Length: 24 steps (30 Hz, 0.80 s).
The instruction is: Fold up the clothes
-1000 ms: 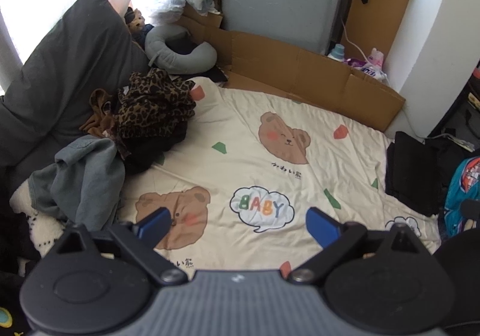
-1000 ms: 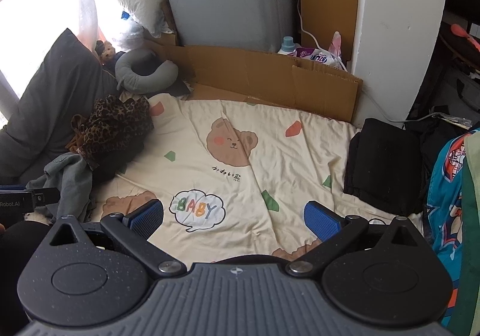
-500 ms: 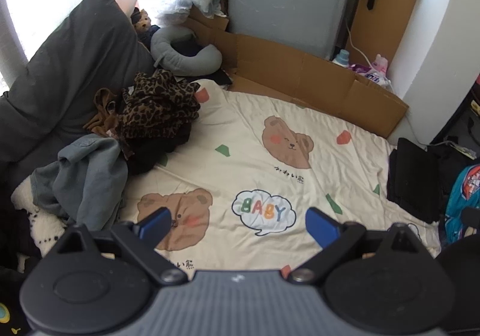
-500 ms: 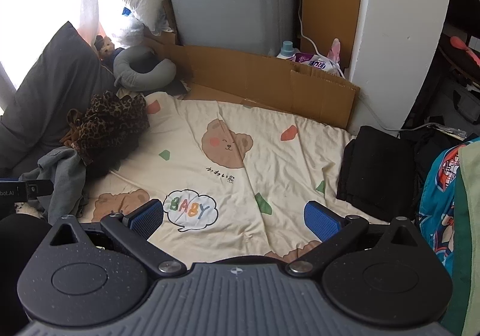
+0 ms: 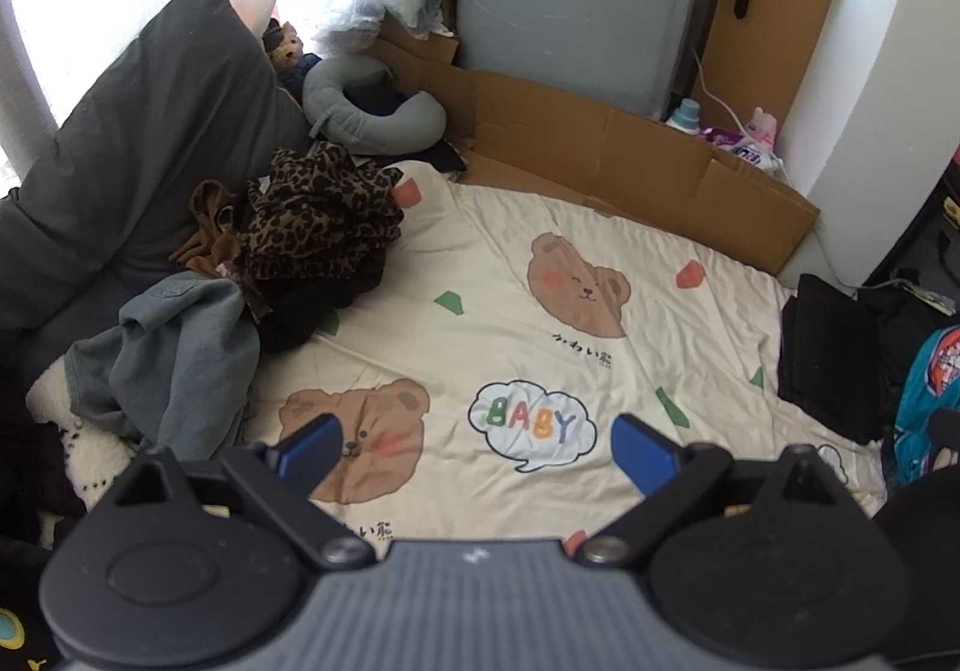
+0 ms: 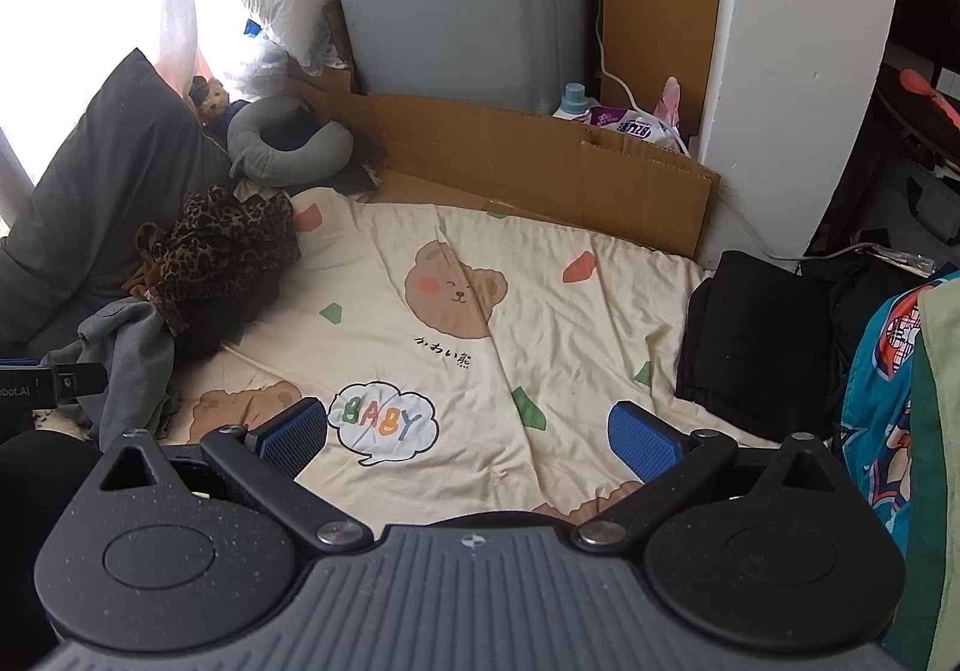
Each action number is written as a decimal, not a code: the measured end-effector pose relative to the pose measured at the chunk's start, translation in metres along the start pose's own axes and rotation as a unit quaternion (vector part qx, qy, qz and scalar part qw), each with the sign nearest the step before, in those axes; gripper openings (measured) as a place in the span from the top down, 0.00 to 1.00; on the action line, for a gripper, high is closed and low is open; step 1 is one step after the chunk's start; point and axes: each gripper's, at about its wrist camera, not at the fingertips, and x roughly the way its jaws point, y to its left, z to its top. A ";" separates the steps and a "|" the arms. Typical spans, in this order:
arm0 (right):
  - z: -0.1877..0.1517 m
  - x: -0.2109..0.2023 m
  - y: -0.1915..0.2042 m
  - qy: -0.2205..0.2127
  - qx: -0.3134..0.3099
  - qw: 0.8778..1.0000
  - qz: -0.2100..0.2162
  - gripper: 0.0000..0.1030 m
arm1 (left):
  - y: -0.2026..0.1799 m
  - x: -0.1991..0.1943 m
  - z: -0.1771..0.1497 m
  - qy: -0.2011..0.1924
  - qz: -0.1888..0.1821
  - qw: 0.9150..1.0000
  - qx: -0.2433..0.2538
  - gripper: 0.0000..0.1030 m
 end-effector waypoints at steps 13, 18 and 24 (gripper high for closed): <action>-0.001 0.000 0.003 0.002 -0.004 1.000 -0.005 0.00 | 0.003 0.002 0.000 0.001 0.001 1.000 -0.012 0.05; -0.001 0.000 0.003 0.001 -0.004 1.000 -0.005 0.00 | 0.003 0.000 -0.002 -0.002 0.003 1.000 -0.014 0.05; -0.001 -0.001 0.003 -0.002 -0.001 1.000 -0.009 0.00 | 0.007 -0.001 0.000 -0.002 0.005 1.000 -0.025 0.05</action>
